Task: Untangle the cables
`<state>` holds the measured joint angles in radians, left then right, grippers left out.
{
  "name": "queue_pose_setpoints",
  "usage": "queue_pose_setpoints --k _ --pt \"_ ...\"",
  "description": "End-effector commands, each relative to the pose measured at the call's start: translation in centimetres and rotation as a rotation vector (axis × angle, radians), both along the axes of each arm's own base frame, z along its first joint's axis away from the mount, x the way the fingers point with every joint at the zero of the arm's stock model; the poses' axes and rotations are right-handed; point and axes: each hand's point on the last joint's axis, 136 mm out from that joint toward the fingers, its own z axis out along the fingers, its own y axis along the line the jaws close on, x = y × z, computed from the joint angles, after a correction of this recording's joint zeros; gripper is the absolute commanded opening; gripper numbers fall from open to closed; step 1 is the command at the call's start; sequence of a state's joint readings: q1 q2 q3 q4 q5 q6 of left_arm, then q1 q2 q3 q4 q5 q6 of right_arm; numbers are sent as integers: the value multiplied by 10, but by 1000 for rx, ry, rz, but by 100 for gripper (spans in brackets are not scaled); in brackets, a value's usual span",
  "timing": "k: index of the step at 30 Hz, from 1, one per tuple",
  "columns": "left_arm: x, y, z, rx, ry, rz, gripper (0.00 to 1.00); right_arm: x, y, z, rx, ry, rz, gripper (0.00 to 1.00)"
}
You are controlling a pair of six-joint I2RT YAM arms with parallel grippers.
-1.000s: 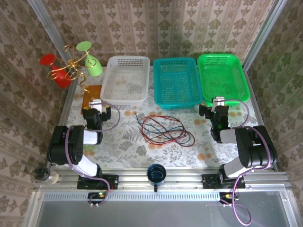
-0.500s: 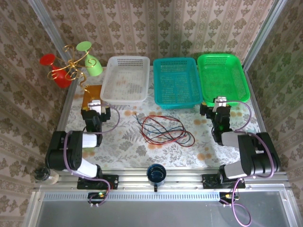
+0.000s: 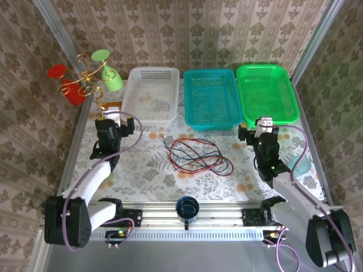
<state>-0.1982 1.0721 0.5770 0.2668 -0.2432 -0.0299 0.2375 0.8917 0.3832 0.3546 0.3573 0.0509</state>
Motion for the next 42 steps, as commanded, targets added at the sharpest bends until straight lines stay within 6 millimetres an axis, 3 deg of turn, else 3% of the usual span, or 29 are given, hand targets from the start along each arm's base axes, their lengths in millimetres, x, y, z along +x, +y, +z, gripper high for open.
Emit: queue_pose_setpoints --k 1,5,10,13,17,23,34,42 --pt "-38 -20 -36 -10 253 -15 100 -18 6 3 -30 101 -20 100" --pt "-74 -59 -59 -78 394 -94 93 -30 48 1 -52 186 105 100" --pt "-111 -112 -98 -225 571 -220 80 -44 120 -12 -93 309 337 100" --pt "-116 -140 -115 -332 633 -286 74 -45 152 -27 -31 389 439 100" --pt "-115 -176 -135 -413 710 -416 62 -41 177 -45 20 457 503 100" --pt "-105 -193 -157 -441 768 -452 54 -33 187 -52 6 501 519 100" --pt "-97 -197 -159 -431 778 -458 30 -36 185 -57 -14 509 522 100" --pt "-96 -201 -161 -431 805 -466 19 -36 184 -61 -13 513 522 100"
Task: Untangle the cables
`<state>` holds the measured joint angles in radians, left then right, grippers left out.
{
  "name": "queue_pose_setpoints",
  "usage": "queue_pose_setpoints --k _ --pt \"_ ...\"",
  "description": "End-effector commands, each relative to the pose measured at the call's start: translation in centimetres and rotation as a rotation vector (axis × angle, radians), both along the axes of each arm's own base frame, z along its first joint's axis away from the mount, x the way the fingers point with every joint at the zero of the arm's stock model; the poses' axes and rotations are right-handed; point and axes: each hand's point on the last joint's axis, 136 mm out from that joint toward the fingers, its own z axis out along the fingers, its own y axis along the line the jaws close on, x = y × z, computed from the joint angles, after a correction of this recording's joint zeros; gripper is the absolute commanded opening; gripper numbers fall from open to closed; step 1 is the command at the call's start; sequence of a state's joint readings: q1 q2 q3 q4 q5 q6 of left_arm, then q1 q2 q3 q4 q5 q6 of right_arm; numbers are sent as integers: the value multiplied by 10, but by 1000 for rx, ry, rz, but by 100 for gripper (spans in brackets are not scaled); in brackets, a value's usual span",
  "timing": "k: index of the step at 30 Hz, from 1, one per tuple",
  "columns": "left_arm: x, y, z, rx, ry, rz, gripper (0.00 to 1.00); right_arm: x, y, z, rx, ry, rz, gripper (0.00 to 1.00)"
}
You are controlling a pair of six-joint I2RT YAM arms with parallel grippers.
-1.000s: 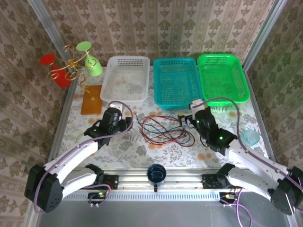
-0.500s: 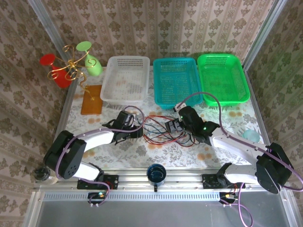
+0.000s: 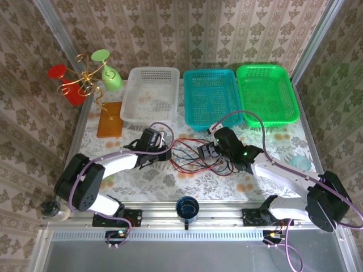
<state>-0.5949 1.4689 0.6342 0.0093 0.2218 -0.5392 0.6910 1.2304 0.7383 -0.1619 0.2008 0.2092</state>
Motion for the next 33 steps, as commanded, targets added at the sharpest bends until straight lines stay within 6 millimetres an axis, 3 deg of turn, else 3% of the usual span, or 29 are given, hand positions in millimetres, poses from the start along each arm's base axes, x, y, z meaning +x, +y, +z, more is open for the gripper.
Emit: queue_pose_setpoints --k 1,6,10,13,25,33 --pt "2 -5 2 -14 10 -14 18 -1 2 -1 5 9 10 100" --pt "0 -4 0 -1 14 -18 13 -2 0 -2 -1 8 8 100" --pt "-1 -3 1 11 13 -14 28 -3 1 -3 -4 14 12 100" --pt "-2 -1 -1 21 20 -10 30 -3 1 -5 -4 18 11 100" --pt "-3 -5 0 24 19 -29 0 -3 -1 -3 -6 11 10 100" --pt "-1 -7 13 31 -9 -44 0 -2 -2 -1 -5 -2 8 100"
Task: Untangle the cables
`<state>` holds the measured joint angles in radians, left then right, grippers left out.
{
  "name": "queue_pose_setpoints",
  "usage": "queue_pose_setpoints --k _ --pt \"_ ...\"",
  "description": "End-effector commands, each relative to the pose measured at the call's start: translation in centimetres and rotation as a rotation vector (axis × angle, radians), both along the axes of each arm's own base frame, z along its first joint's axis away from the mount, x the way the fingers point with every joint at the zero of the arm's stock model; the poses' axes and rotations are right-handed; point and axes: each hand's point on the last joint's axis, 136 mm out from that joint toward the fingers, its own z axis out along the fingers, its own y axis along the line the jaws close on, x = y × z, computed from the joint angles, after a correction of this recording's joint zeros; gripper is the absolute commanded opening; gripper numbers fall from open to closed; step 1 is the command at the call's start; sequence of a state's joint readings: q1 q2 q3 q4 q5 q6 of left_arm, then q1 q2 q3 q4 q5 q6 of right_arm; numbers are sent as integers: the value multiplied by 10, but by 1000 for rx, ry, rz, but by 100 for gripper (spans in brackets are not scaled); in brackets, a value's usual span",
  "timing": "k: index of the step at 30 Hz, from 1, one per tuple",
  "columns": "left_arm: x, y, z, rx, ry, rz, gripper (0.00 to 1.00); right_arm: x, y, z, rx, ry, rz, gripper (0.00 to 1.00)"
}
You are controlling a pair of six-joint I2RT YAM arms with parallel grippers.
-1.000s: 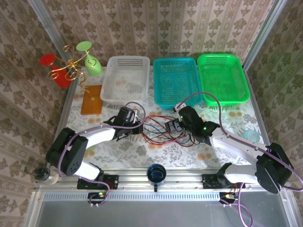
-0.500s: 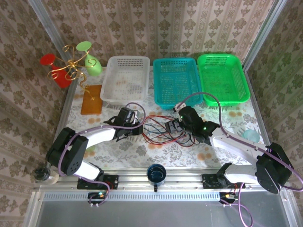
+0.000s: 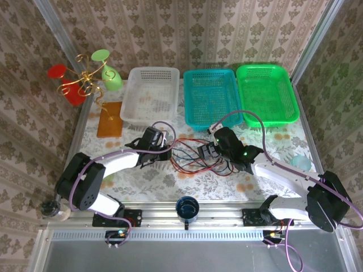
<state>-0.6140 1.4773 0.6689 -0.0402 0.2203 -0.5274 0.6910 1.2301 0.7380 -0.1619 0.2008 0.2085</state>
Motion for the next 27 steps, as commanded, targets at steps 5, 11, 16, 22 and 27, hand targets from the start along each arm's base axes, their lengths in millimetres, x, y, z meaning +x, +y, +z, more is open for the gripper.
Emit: queue_pose_setpoints --k 5,11,16,22,27 --pt "3 -4 40 -12 -91 -24 0 -12 20 5 91 -6 135 100" --pt "5 -4 78 -38 -161 -29 0 -21 70 18 290 -40 383 100" --pt "6 -8 98 -74 -182 -39 0 -20 98 21 366 16 492 87" --pt "5 -11 114 -114 -195 -42 0 -4 122 10 400 55 548 75" --pt "5 -10 121 -125 -205 -43 0 10 143 4 430 102 580 65"
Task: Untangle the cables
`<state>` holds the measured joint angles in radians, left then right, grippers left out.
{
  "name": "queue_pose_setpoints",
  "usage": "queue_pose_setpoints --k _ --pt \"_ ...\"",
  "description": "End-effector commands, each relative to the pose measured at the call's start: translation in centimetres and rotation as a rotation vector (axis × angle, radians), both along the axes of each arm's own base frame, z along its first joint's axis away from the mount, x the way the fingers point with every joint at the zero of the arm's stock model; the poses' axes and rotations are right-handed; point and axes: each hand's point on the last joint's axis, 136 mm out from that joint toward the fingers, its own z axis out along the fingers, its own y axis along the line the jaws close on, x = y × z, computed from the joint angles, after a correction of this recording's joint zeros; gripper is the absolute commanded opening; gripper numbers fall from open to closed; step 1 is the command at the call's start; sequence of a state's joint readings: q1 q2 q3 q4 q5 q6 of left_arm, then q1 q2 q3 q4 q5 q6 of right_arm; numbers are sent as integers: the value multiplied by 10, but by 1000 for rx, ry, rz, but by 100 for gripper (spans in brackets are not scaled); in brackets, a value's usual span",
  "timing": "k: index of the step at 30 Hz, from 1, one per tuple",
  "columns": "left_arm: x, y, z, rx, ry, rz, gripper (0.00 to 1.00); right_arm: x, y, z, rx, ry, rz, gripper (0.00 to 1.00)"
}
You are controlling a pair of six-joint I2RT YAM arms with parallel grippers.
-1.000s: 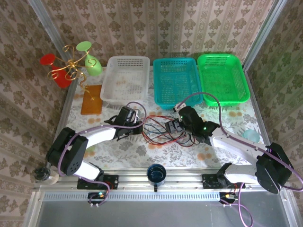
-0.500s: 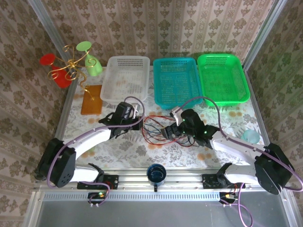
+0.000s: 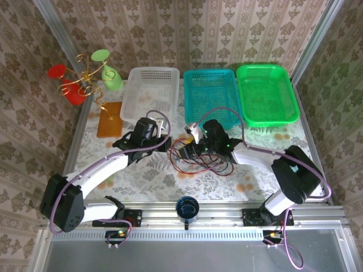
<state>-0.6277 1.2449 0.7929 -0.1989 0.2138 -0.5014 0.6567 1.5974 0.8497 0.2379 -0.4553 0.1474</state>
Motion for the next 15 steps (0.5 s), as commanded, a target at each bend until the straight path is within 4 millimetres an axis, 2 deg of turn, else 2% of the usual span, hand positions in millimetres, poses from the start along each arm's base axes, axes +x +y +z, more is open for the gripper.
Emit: queue_pose_setpoints --k 1,6,12,15 --pt "0 -2 19 -25 -27 -16 0 8 21 12 65 12 62 64" --pt "2 -4 24 -31 -30 -20 0 16 30 10 70 31 68 56" --pt "4 -5 28 -40 -41 -20 0 20 35 -2 48 45 87 46" --pt "4 -6 28 -39 -35 -24 0 22 36 -6 38 37 89 36"
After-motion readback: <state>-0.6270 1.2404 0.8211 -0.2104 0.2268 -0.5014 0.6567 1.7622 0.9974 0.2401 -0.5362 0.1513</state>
